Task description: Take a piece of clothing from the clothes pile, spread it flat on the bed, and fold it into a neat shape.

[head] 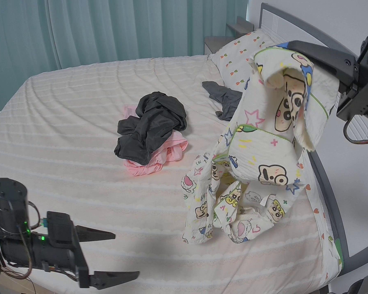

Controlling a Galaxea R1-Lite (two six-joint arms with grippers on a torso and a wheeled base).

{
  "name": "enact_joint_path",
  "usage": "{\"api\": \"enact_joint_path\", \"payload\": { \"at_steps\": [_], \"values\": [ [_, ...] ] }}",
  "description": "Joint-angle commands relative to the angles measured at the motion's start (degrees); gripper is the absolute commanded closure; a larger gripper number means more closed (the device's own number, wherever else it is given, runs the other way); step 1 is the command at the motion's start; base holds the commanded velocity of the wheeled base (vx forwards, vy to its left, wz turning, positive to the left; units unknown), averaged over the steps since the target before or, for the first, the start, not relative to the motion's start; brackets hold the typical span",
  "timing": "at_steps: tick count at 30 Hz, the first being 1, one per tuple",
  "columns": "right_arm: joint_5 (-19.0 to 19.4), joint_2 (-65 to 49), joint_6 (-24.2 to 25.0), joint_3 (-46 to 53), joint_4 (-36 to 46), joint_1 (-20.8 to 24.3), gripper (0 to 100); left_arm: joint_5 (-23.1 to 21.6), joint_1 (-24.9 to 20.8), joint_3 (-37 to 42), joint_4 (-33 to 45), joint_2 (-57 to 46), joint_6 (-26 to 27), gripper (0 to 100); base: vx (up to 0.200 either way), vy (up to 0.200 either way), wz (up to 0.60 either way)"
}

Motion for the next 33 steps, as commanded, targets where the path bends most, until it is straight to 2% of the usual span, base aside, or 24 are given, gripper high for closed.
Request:
{"api": "enact_joint_path", "payload": {
  "at_steps": [1,3,4,5,6,8,13,15,19,25,33],
  "values": [
    [0.0,1.0,-0.3,-2.4,0.7,4.8,100,1.7,-6.3,2.5,-15.9,22.2,-0.5,0,0.000,0.000,0.00],
    [-0.2,1.0,-0.3,-2.4,0.7,5.3,100,5.5,-9.7,2.2,-20.6,24.5,-4.3,0,0.000,0.000,0.00],
    [-0.2,1.0,-0.3,-2.4,0.7,5.3,100,5.5,-9.7,2.2,-20.6,24.5,-4.3,0,0.000,0.000,0.00],
    [-0.1,1.0,-0.3,-2.5,0.5,5.3,100,10.2,-13.7,1.6,-23.9,26.1,-9.5,0,0.000,0.000,0.00],
    [-0.1,1.0,-0.3,-2.5,0.5,5.3,100,10.6,-14.1,1.6,-24.1,26.3,-9.9,0,0.000,0.000,0.00],
    [-0.1,1.1,-0.3,-2.9,0.5,5.4,100,18.9,-18.3,0.7,-31.1,31.6,-14.5,0,0.000,0.000,0.00],
    [-0.1,1.2,-0.3,-2.9,0.5,5.4,100,26.1,-19.9,0.5,-39.8,38.4,-15.6,0,0.000,0.000,0.00],
    [-0.1,1.0,-0.3,-2.8,0.5,5.3,100,33.5,-20.1,-0.8,-44.8,42.8,-15.6,0,0.000,0.000,0.00],
    [-0.1,0.7,-0.3,-2.8,0.5,5.3,100,40.9,-20.0,-1.8,-51.3,47.1,-15.7,0,0.000,0.000,0.00],
    [-0.1,0.4,-0.3,-2.7,0.5,5.3,100,44.3,-19.9,-2.5,-53.8,48.0,-15.3,0,0.000,0.000,0.00],
    [-0.1,-0.6,-0.3,-2.7,0.5,5.2,100,44.5,-19.7,-8.6,-54.0,50.0,-15.7,0,0.000,0.000,0.00]
  ]
}}
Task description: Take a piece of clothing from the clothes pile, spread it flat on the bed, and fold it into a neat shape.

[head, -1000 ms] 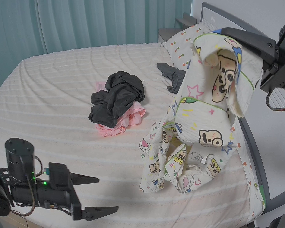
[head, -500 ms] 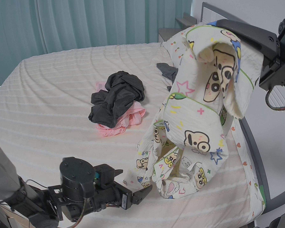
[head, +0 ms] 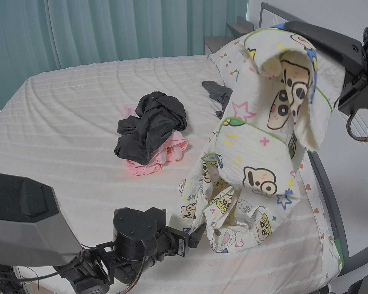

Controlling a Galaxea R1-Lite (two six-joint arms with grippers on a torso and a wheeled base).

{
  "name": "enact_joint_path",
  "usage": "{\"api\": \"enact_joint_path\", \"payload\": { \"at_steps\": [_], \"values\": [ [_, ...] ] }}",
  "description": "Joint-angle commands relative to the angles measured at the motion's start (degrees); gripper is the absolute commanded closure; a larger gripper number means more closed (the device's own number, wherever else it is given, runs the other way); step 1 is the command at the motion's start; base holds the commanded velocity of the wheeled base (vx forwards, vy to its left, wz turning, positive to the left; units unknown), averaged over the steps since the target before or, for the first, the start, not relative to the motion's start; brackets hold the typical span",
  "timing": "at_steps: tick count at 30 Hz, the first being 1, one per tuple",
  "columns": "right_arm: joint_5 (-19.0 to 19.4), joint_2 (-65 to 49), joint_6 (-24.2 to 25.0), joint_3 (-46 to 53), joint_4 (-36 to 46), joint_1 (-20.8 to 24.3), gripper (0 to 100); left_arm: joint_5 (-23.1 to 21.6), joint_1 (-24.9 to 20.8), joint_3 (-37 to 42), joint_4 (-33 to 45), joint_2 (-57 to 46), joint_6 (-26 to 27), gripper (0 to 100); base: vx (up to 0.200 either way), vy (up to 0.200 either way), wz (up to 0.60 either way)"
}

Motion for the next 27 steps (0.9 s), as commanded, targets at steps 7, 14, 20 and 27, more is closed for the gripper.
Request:
{"api": "enact_joint_path", "payload": {
  "at_steps": [7,14,20,27],
  "values": [
    [0.0,-1.0,0.0,0.4,-0.1,0.0,100,2.7,0.8,-5.9,-2.9,5.3,0.3,0,0.000,0.000,0.00],
    [0.0,-1.9,0.0,0.8,0.0,-0.8,100,3.4,1.6,-2.8,-3.7,5.2,0.3,100,0.000,0.000,0.00],
    [0.3,-2.7,0.0,1.4,0.1,-4.1,100,3.3,2.2,-0.7,-4.8,1.7,0.1,100,0.000,0.000,0.00],
    [0.5,-5.9,0.1,4.9,0.2,-7.1,100,3.1,6.0,-0.5,-7.7,-4.8,-0.1,100,0.000,0.000,0.00]
  ]
}}
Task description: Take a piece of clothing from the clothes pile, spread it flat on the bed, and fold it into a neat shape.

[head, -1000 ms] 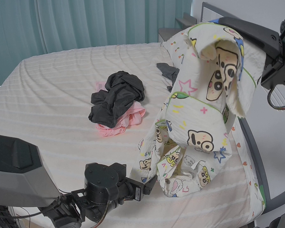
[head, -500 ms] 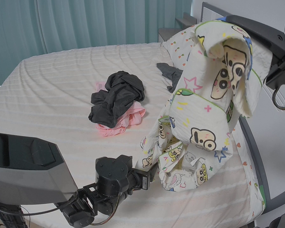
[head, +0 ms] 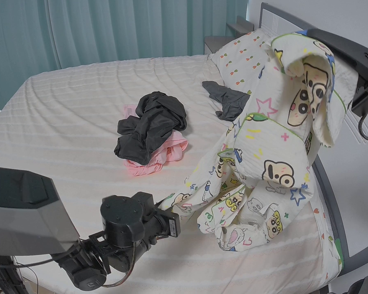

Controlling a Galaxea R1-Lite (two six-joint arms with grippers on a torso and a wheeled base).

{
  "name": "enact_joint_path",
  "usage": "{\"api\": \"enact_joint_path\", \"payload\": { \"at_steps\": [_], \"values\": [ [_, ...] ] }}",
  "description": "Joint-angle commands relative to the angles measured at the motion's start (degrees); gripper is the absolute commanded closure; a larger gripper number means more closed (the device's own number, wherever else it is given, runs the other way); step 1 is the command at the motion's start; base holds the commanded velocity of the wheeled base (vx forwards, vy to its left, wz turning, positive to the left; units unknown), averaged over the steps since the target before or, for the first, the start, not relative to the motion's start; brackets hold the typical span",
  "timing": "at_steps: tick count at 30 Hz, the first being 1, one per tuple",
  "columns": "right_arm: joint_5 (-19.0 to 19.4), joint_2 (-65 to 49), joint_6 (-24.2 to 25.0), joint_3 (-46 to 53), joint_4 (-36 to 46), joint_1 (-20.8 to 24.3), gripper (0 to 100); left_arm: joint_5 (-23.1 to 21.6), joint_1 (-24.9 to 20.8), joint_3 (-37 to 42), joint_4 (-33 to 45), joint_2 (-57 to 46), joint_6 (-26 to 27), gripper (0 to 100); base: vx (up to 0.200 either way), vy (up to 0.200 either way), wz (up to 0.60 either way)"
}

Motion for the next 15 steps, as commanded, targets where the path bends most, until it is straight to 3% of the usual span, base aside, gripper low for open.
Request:
{"api": "enact_joint_path", "payload": {
  "at_steps": [1,7,10,15],
  "values": [
    [0.2,-3.0,0.0,3.0,0.0,-2.9,100,-0.1,2.4,0.6,-1.0,-7.4,-0.5,100,0.000,0.000,0.00],
    [0.5,-5.8,0.0,5.7,-0.3,-10.3,100,-0.1,6.7,0.8,-1.0,-17.2,-2.2,100,0.000,0.000,0.00],
    [2.5,-6.3,0.0,7.1,-0.3,-16.0,100,-0.1,9.3,0.0,-1.0,-22.8,-2.6,100,0.000,0.000,0.00],
    [6.7,-5.8,-0.8,11.3,-0.4,-22.4,100,0.0,9.5,-3.8,-0.3,-29.3,-1.0,100,0.000,0.000,0.00]
  ]
}}
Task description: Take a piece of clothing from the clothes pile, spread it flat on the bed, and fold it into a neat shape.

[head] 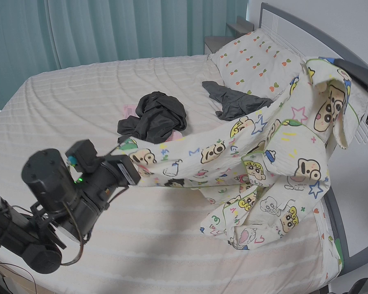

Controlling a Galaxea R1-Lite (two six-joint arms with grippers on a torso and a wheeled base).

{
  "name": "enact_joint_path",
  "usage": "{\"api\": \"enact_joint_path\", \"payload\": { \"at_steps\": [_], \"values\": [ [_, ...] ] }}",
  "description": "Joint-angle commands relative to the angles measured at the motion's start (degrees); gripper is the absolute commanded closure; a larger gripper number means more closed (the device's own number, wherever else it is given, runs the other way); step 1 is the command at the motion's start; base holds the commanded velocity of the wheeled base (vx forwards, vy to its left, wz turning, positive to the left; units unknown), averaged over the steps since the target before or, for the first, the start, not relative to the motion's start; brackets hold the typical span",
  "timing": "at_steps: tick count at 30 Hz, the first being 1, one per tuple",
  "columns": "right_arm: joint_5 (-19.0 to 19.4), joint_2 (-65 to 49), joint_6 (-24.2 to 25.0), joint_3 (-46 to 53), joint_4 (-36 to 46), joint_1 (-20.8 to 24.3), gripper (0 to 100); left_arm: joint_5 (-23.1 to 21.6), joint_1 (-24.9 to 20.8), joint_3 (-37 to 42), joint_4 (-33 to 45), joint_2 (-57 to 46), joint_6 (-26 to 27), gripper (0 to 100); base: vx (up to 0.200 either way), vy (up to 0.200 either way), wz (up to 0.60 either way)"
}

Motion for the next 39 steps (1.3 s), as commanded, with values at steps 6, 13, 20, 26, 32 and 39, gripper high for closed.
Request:
{"api": "enact_joint_path", "payload": {
  "at_steps": [6,13,20,26,32,39],
  "values": [
    [3.6,0.1,-0.5,2.7,-1.0,-10.8,100,0.3,2.1,-11.9,6.1,-17.0,5.4,100,0.000,0.000,0.00],
    [3.7,-0.9,-0.6,-4.2,-1.8,-10.0,100,-0.1,1.9,-19.0,22.4,-27.5,5.5,100,0.000,0.000,0.00],
    [3.9,-3.6,-0.4,-2.3,-1.7,-7.9,100,-0.2,1.8,-15.3,31.5,-34.4,5.2,100,0.000,0.000,0.00],
    [6.1,-7.9,-0.5,3.1,-1.9,-5.8,100,0.2,1.7,-12.3,31.6,-34.4,5.4,100,0.000,0.000,0.00],
    [6.3,-7.7,-0.5,2.4,-1.8,-5.1,100,0.2,1.7,-12.3,31.6,-34.3,5.4,100,0.000,0.000,0.00],
    [6.3,-7.9,-0.5,2.3,-1.8,-5.1,100,0.3,1.6,-11.9,31.8,-34.1,5.3,100,0.000,0.000,0.00]
  ]
}}
